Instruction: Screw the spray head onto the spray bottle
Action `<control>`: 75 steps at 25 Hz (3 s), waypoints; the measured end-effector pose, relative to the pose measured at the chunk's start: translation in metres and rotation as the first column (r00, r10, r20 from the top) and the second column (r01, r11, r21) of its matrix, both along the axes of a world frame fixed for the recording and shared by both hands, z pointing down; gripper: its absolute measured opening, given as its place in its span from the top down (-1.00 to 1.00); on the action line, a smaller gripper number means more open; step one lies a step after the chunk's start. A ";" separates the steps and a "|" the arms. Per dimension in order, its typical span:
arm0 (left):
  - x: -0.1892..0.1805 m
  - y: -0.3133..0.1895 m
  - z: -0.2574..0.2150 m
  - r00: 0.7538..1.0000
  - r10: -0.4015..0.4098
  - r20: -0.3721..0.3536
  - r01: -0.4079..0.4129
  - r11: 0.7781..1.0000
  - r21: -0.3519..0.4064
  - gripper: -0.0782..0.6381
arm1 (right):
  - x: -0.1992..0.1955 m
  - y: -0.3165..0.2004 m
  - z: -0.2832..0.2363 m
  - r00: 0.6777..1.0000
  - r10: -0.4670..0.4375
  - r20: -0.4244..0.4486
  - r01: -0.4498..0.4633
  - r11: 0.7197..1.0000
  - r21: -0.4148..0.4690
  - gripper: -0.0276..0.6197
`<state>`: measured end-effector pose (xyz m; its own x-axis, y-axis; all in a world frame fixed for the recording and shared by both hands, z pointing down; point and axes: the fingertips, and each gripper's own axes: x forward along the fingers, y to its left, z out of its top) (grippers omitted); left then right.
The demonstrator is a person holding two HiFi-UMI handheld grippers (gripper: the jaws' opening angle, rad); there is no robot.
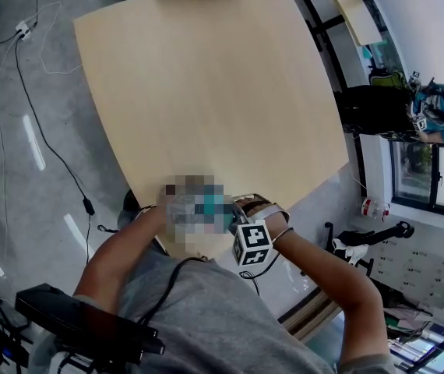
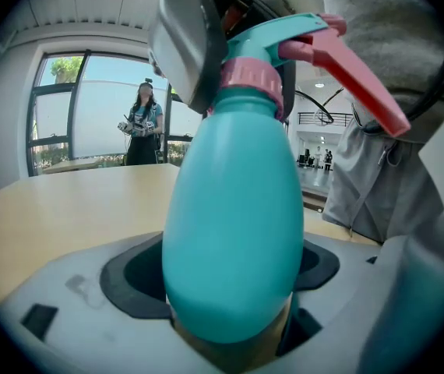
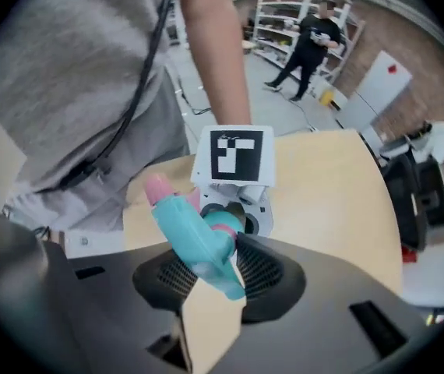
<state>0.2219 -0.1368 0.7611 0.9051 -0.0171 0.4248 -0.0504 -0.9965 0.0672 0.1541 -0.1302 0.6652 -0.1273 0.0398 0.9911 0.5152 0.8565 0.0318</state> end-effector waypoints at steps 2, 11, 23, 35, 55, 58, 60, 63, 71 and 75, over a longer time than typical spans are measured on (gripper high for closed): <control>-0.003 0.004 0.002 1.000 -0.005 0.000 0.005 1.000 0.005 -0.35 | -0.001 0.002 0.004 0.982 0.188 0.007 -0.188 0.982 -0.014 0.50; -0.008 -0.008 0.004 0.986 -0.165 -0.002 0.165 0.986 0.018 -0.35 | -0.002 -0.008 0.010 0.590 0.807 0.028 -0.799 0.588 -0.125 0.50; -0.013 -0.027 0.013 0.928 -0.372 -0.023 0.372 0.928 -0.018 -0.36 | 0.001 -0.025 0.025 0.528 0.848 0.057 -0.846 0.530 -0.055 0.49; -0.099 -0.006 -0.032 0.933 -0.359 -0.035 0.359 0.933 -0.005 -0.48 | -0.027 -0.028 -0.021 0.503 0.831 0.238 -0.838 0.537 -0.101 0.13; -0.204 -0.015 -0.356 0.769 -0.357 -0.531 0.479 0.871 0.108 0.76 | 0.032 0.039 -0.304 -0.411 0.503 0.761 -0.784 0.230 -0.576 0.90; -0.204 0.008 -0.393 0.748 -0.357 -0.559 0.495 0.861 0.112 0.77 | 0.025 0.068 -0.329 -0.340 0.449 0.826 -0.811 0.305 -0.499 0.90; -0.201 0.030 -0.412 0.744 -0.349 -0.569 0.501 0.855 0.131 0.77 | 0.025 0.090 -0.345 -0.327 0.410 0.851 -0.806 0.348 -0.478 0.90; -0.192 0.069 -0.432 0.750 -0.341 -0.567 0.513 0.841 0.172 0.77 | 0.033 0.131 -0.360 -0.327 0.380 0.865 -0.790 0.393 -0.471 0.90; -0.147 0.200 -0.435 0.744 -0.398 -0.537 0.553 0.818 0.160 0.77 | 0.079 0.268 -0.354 -0.295 0.426 0.855 -0.776 0.415 -0.474 0.90; -0.128 0.255 -0.428 0.756 -0.400 -0.518 0.550 0.818 0.171 0.77 | 0.099 0.320 -0.334 -0.309 0.435 0.845 -0.770 0.407 -0.491 0.90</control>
<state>0.0938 0.1186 0.3335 0.8259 -0.5519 -0.1156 -0.5619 -0.8225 -0.0875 0.2535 0.1895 0.3307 -0.5447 -0.8348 0.0799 -0.8364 0.5477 0.0213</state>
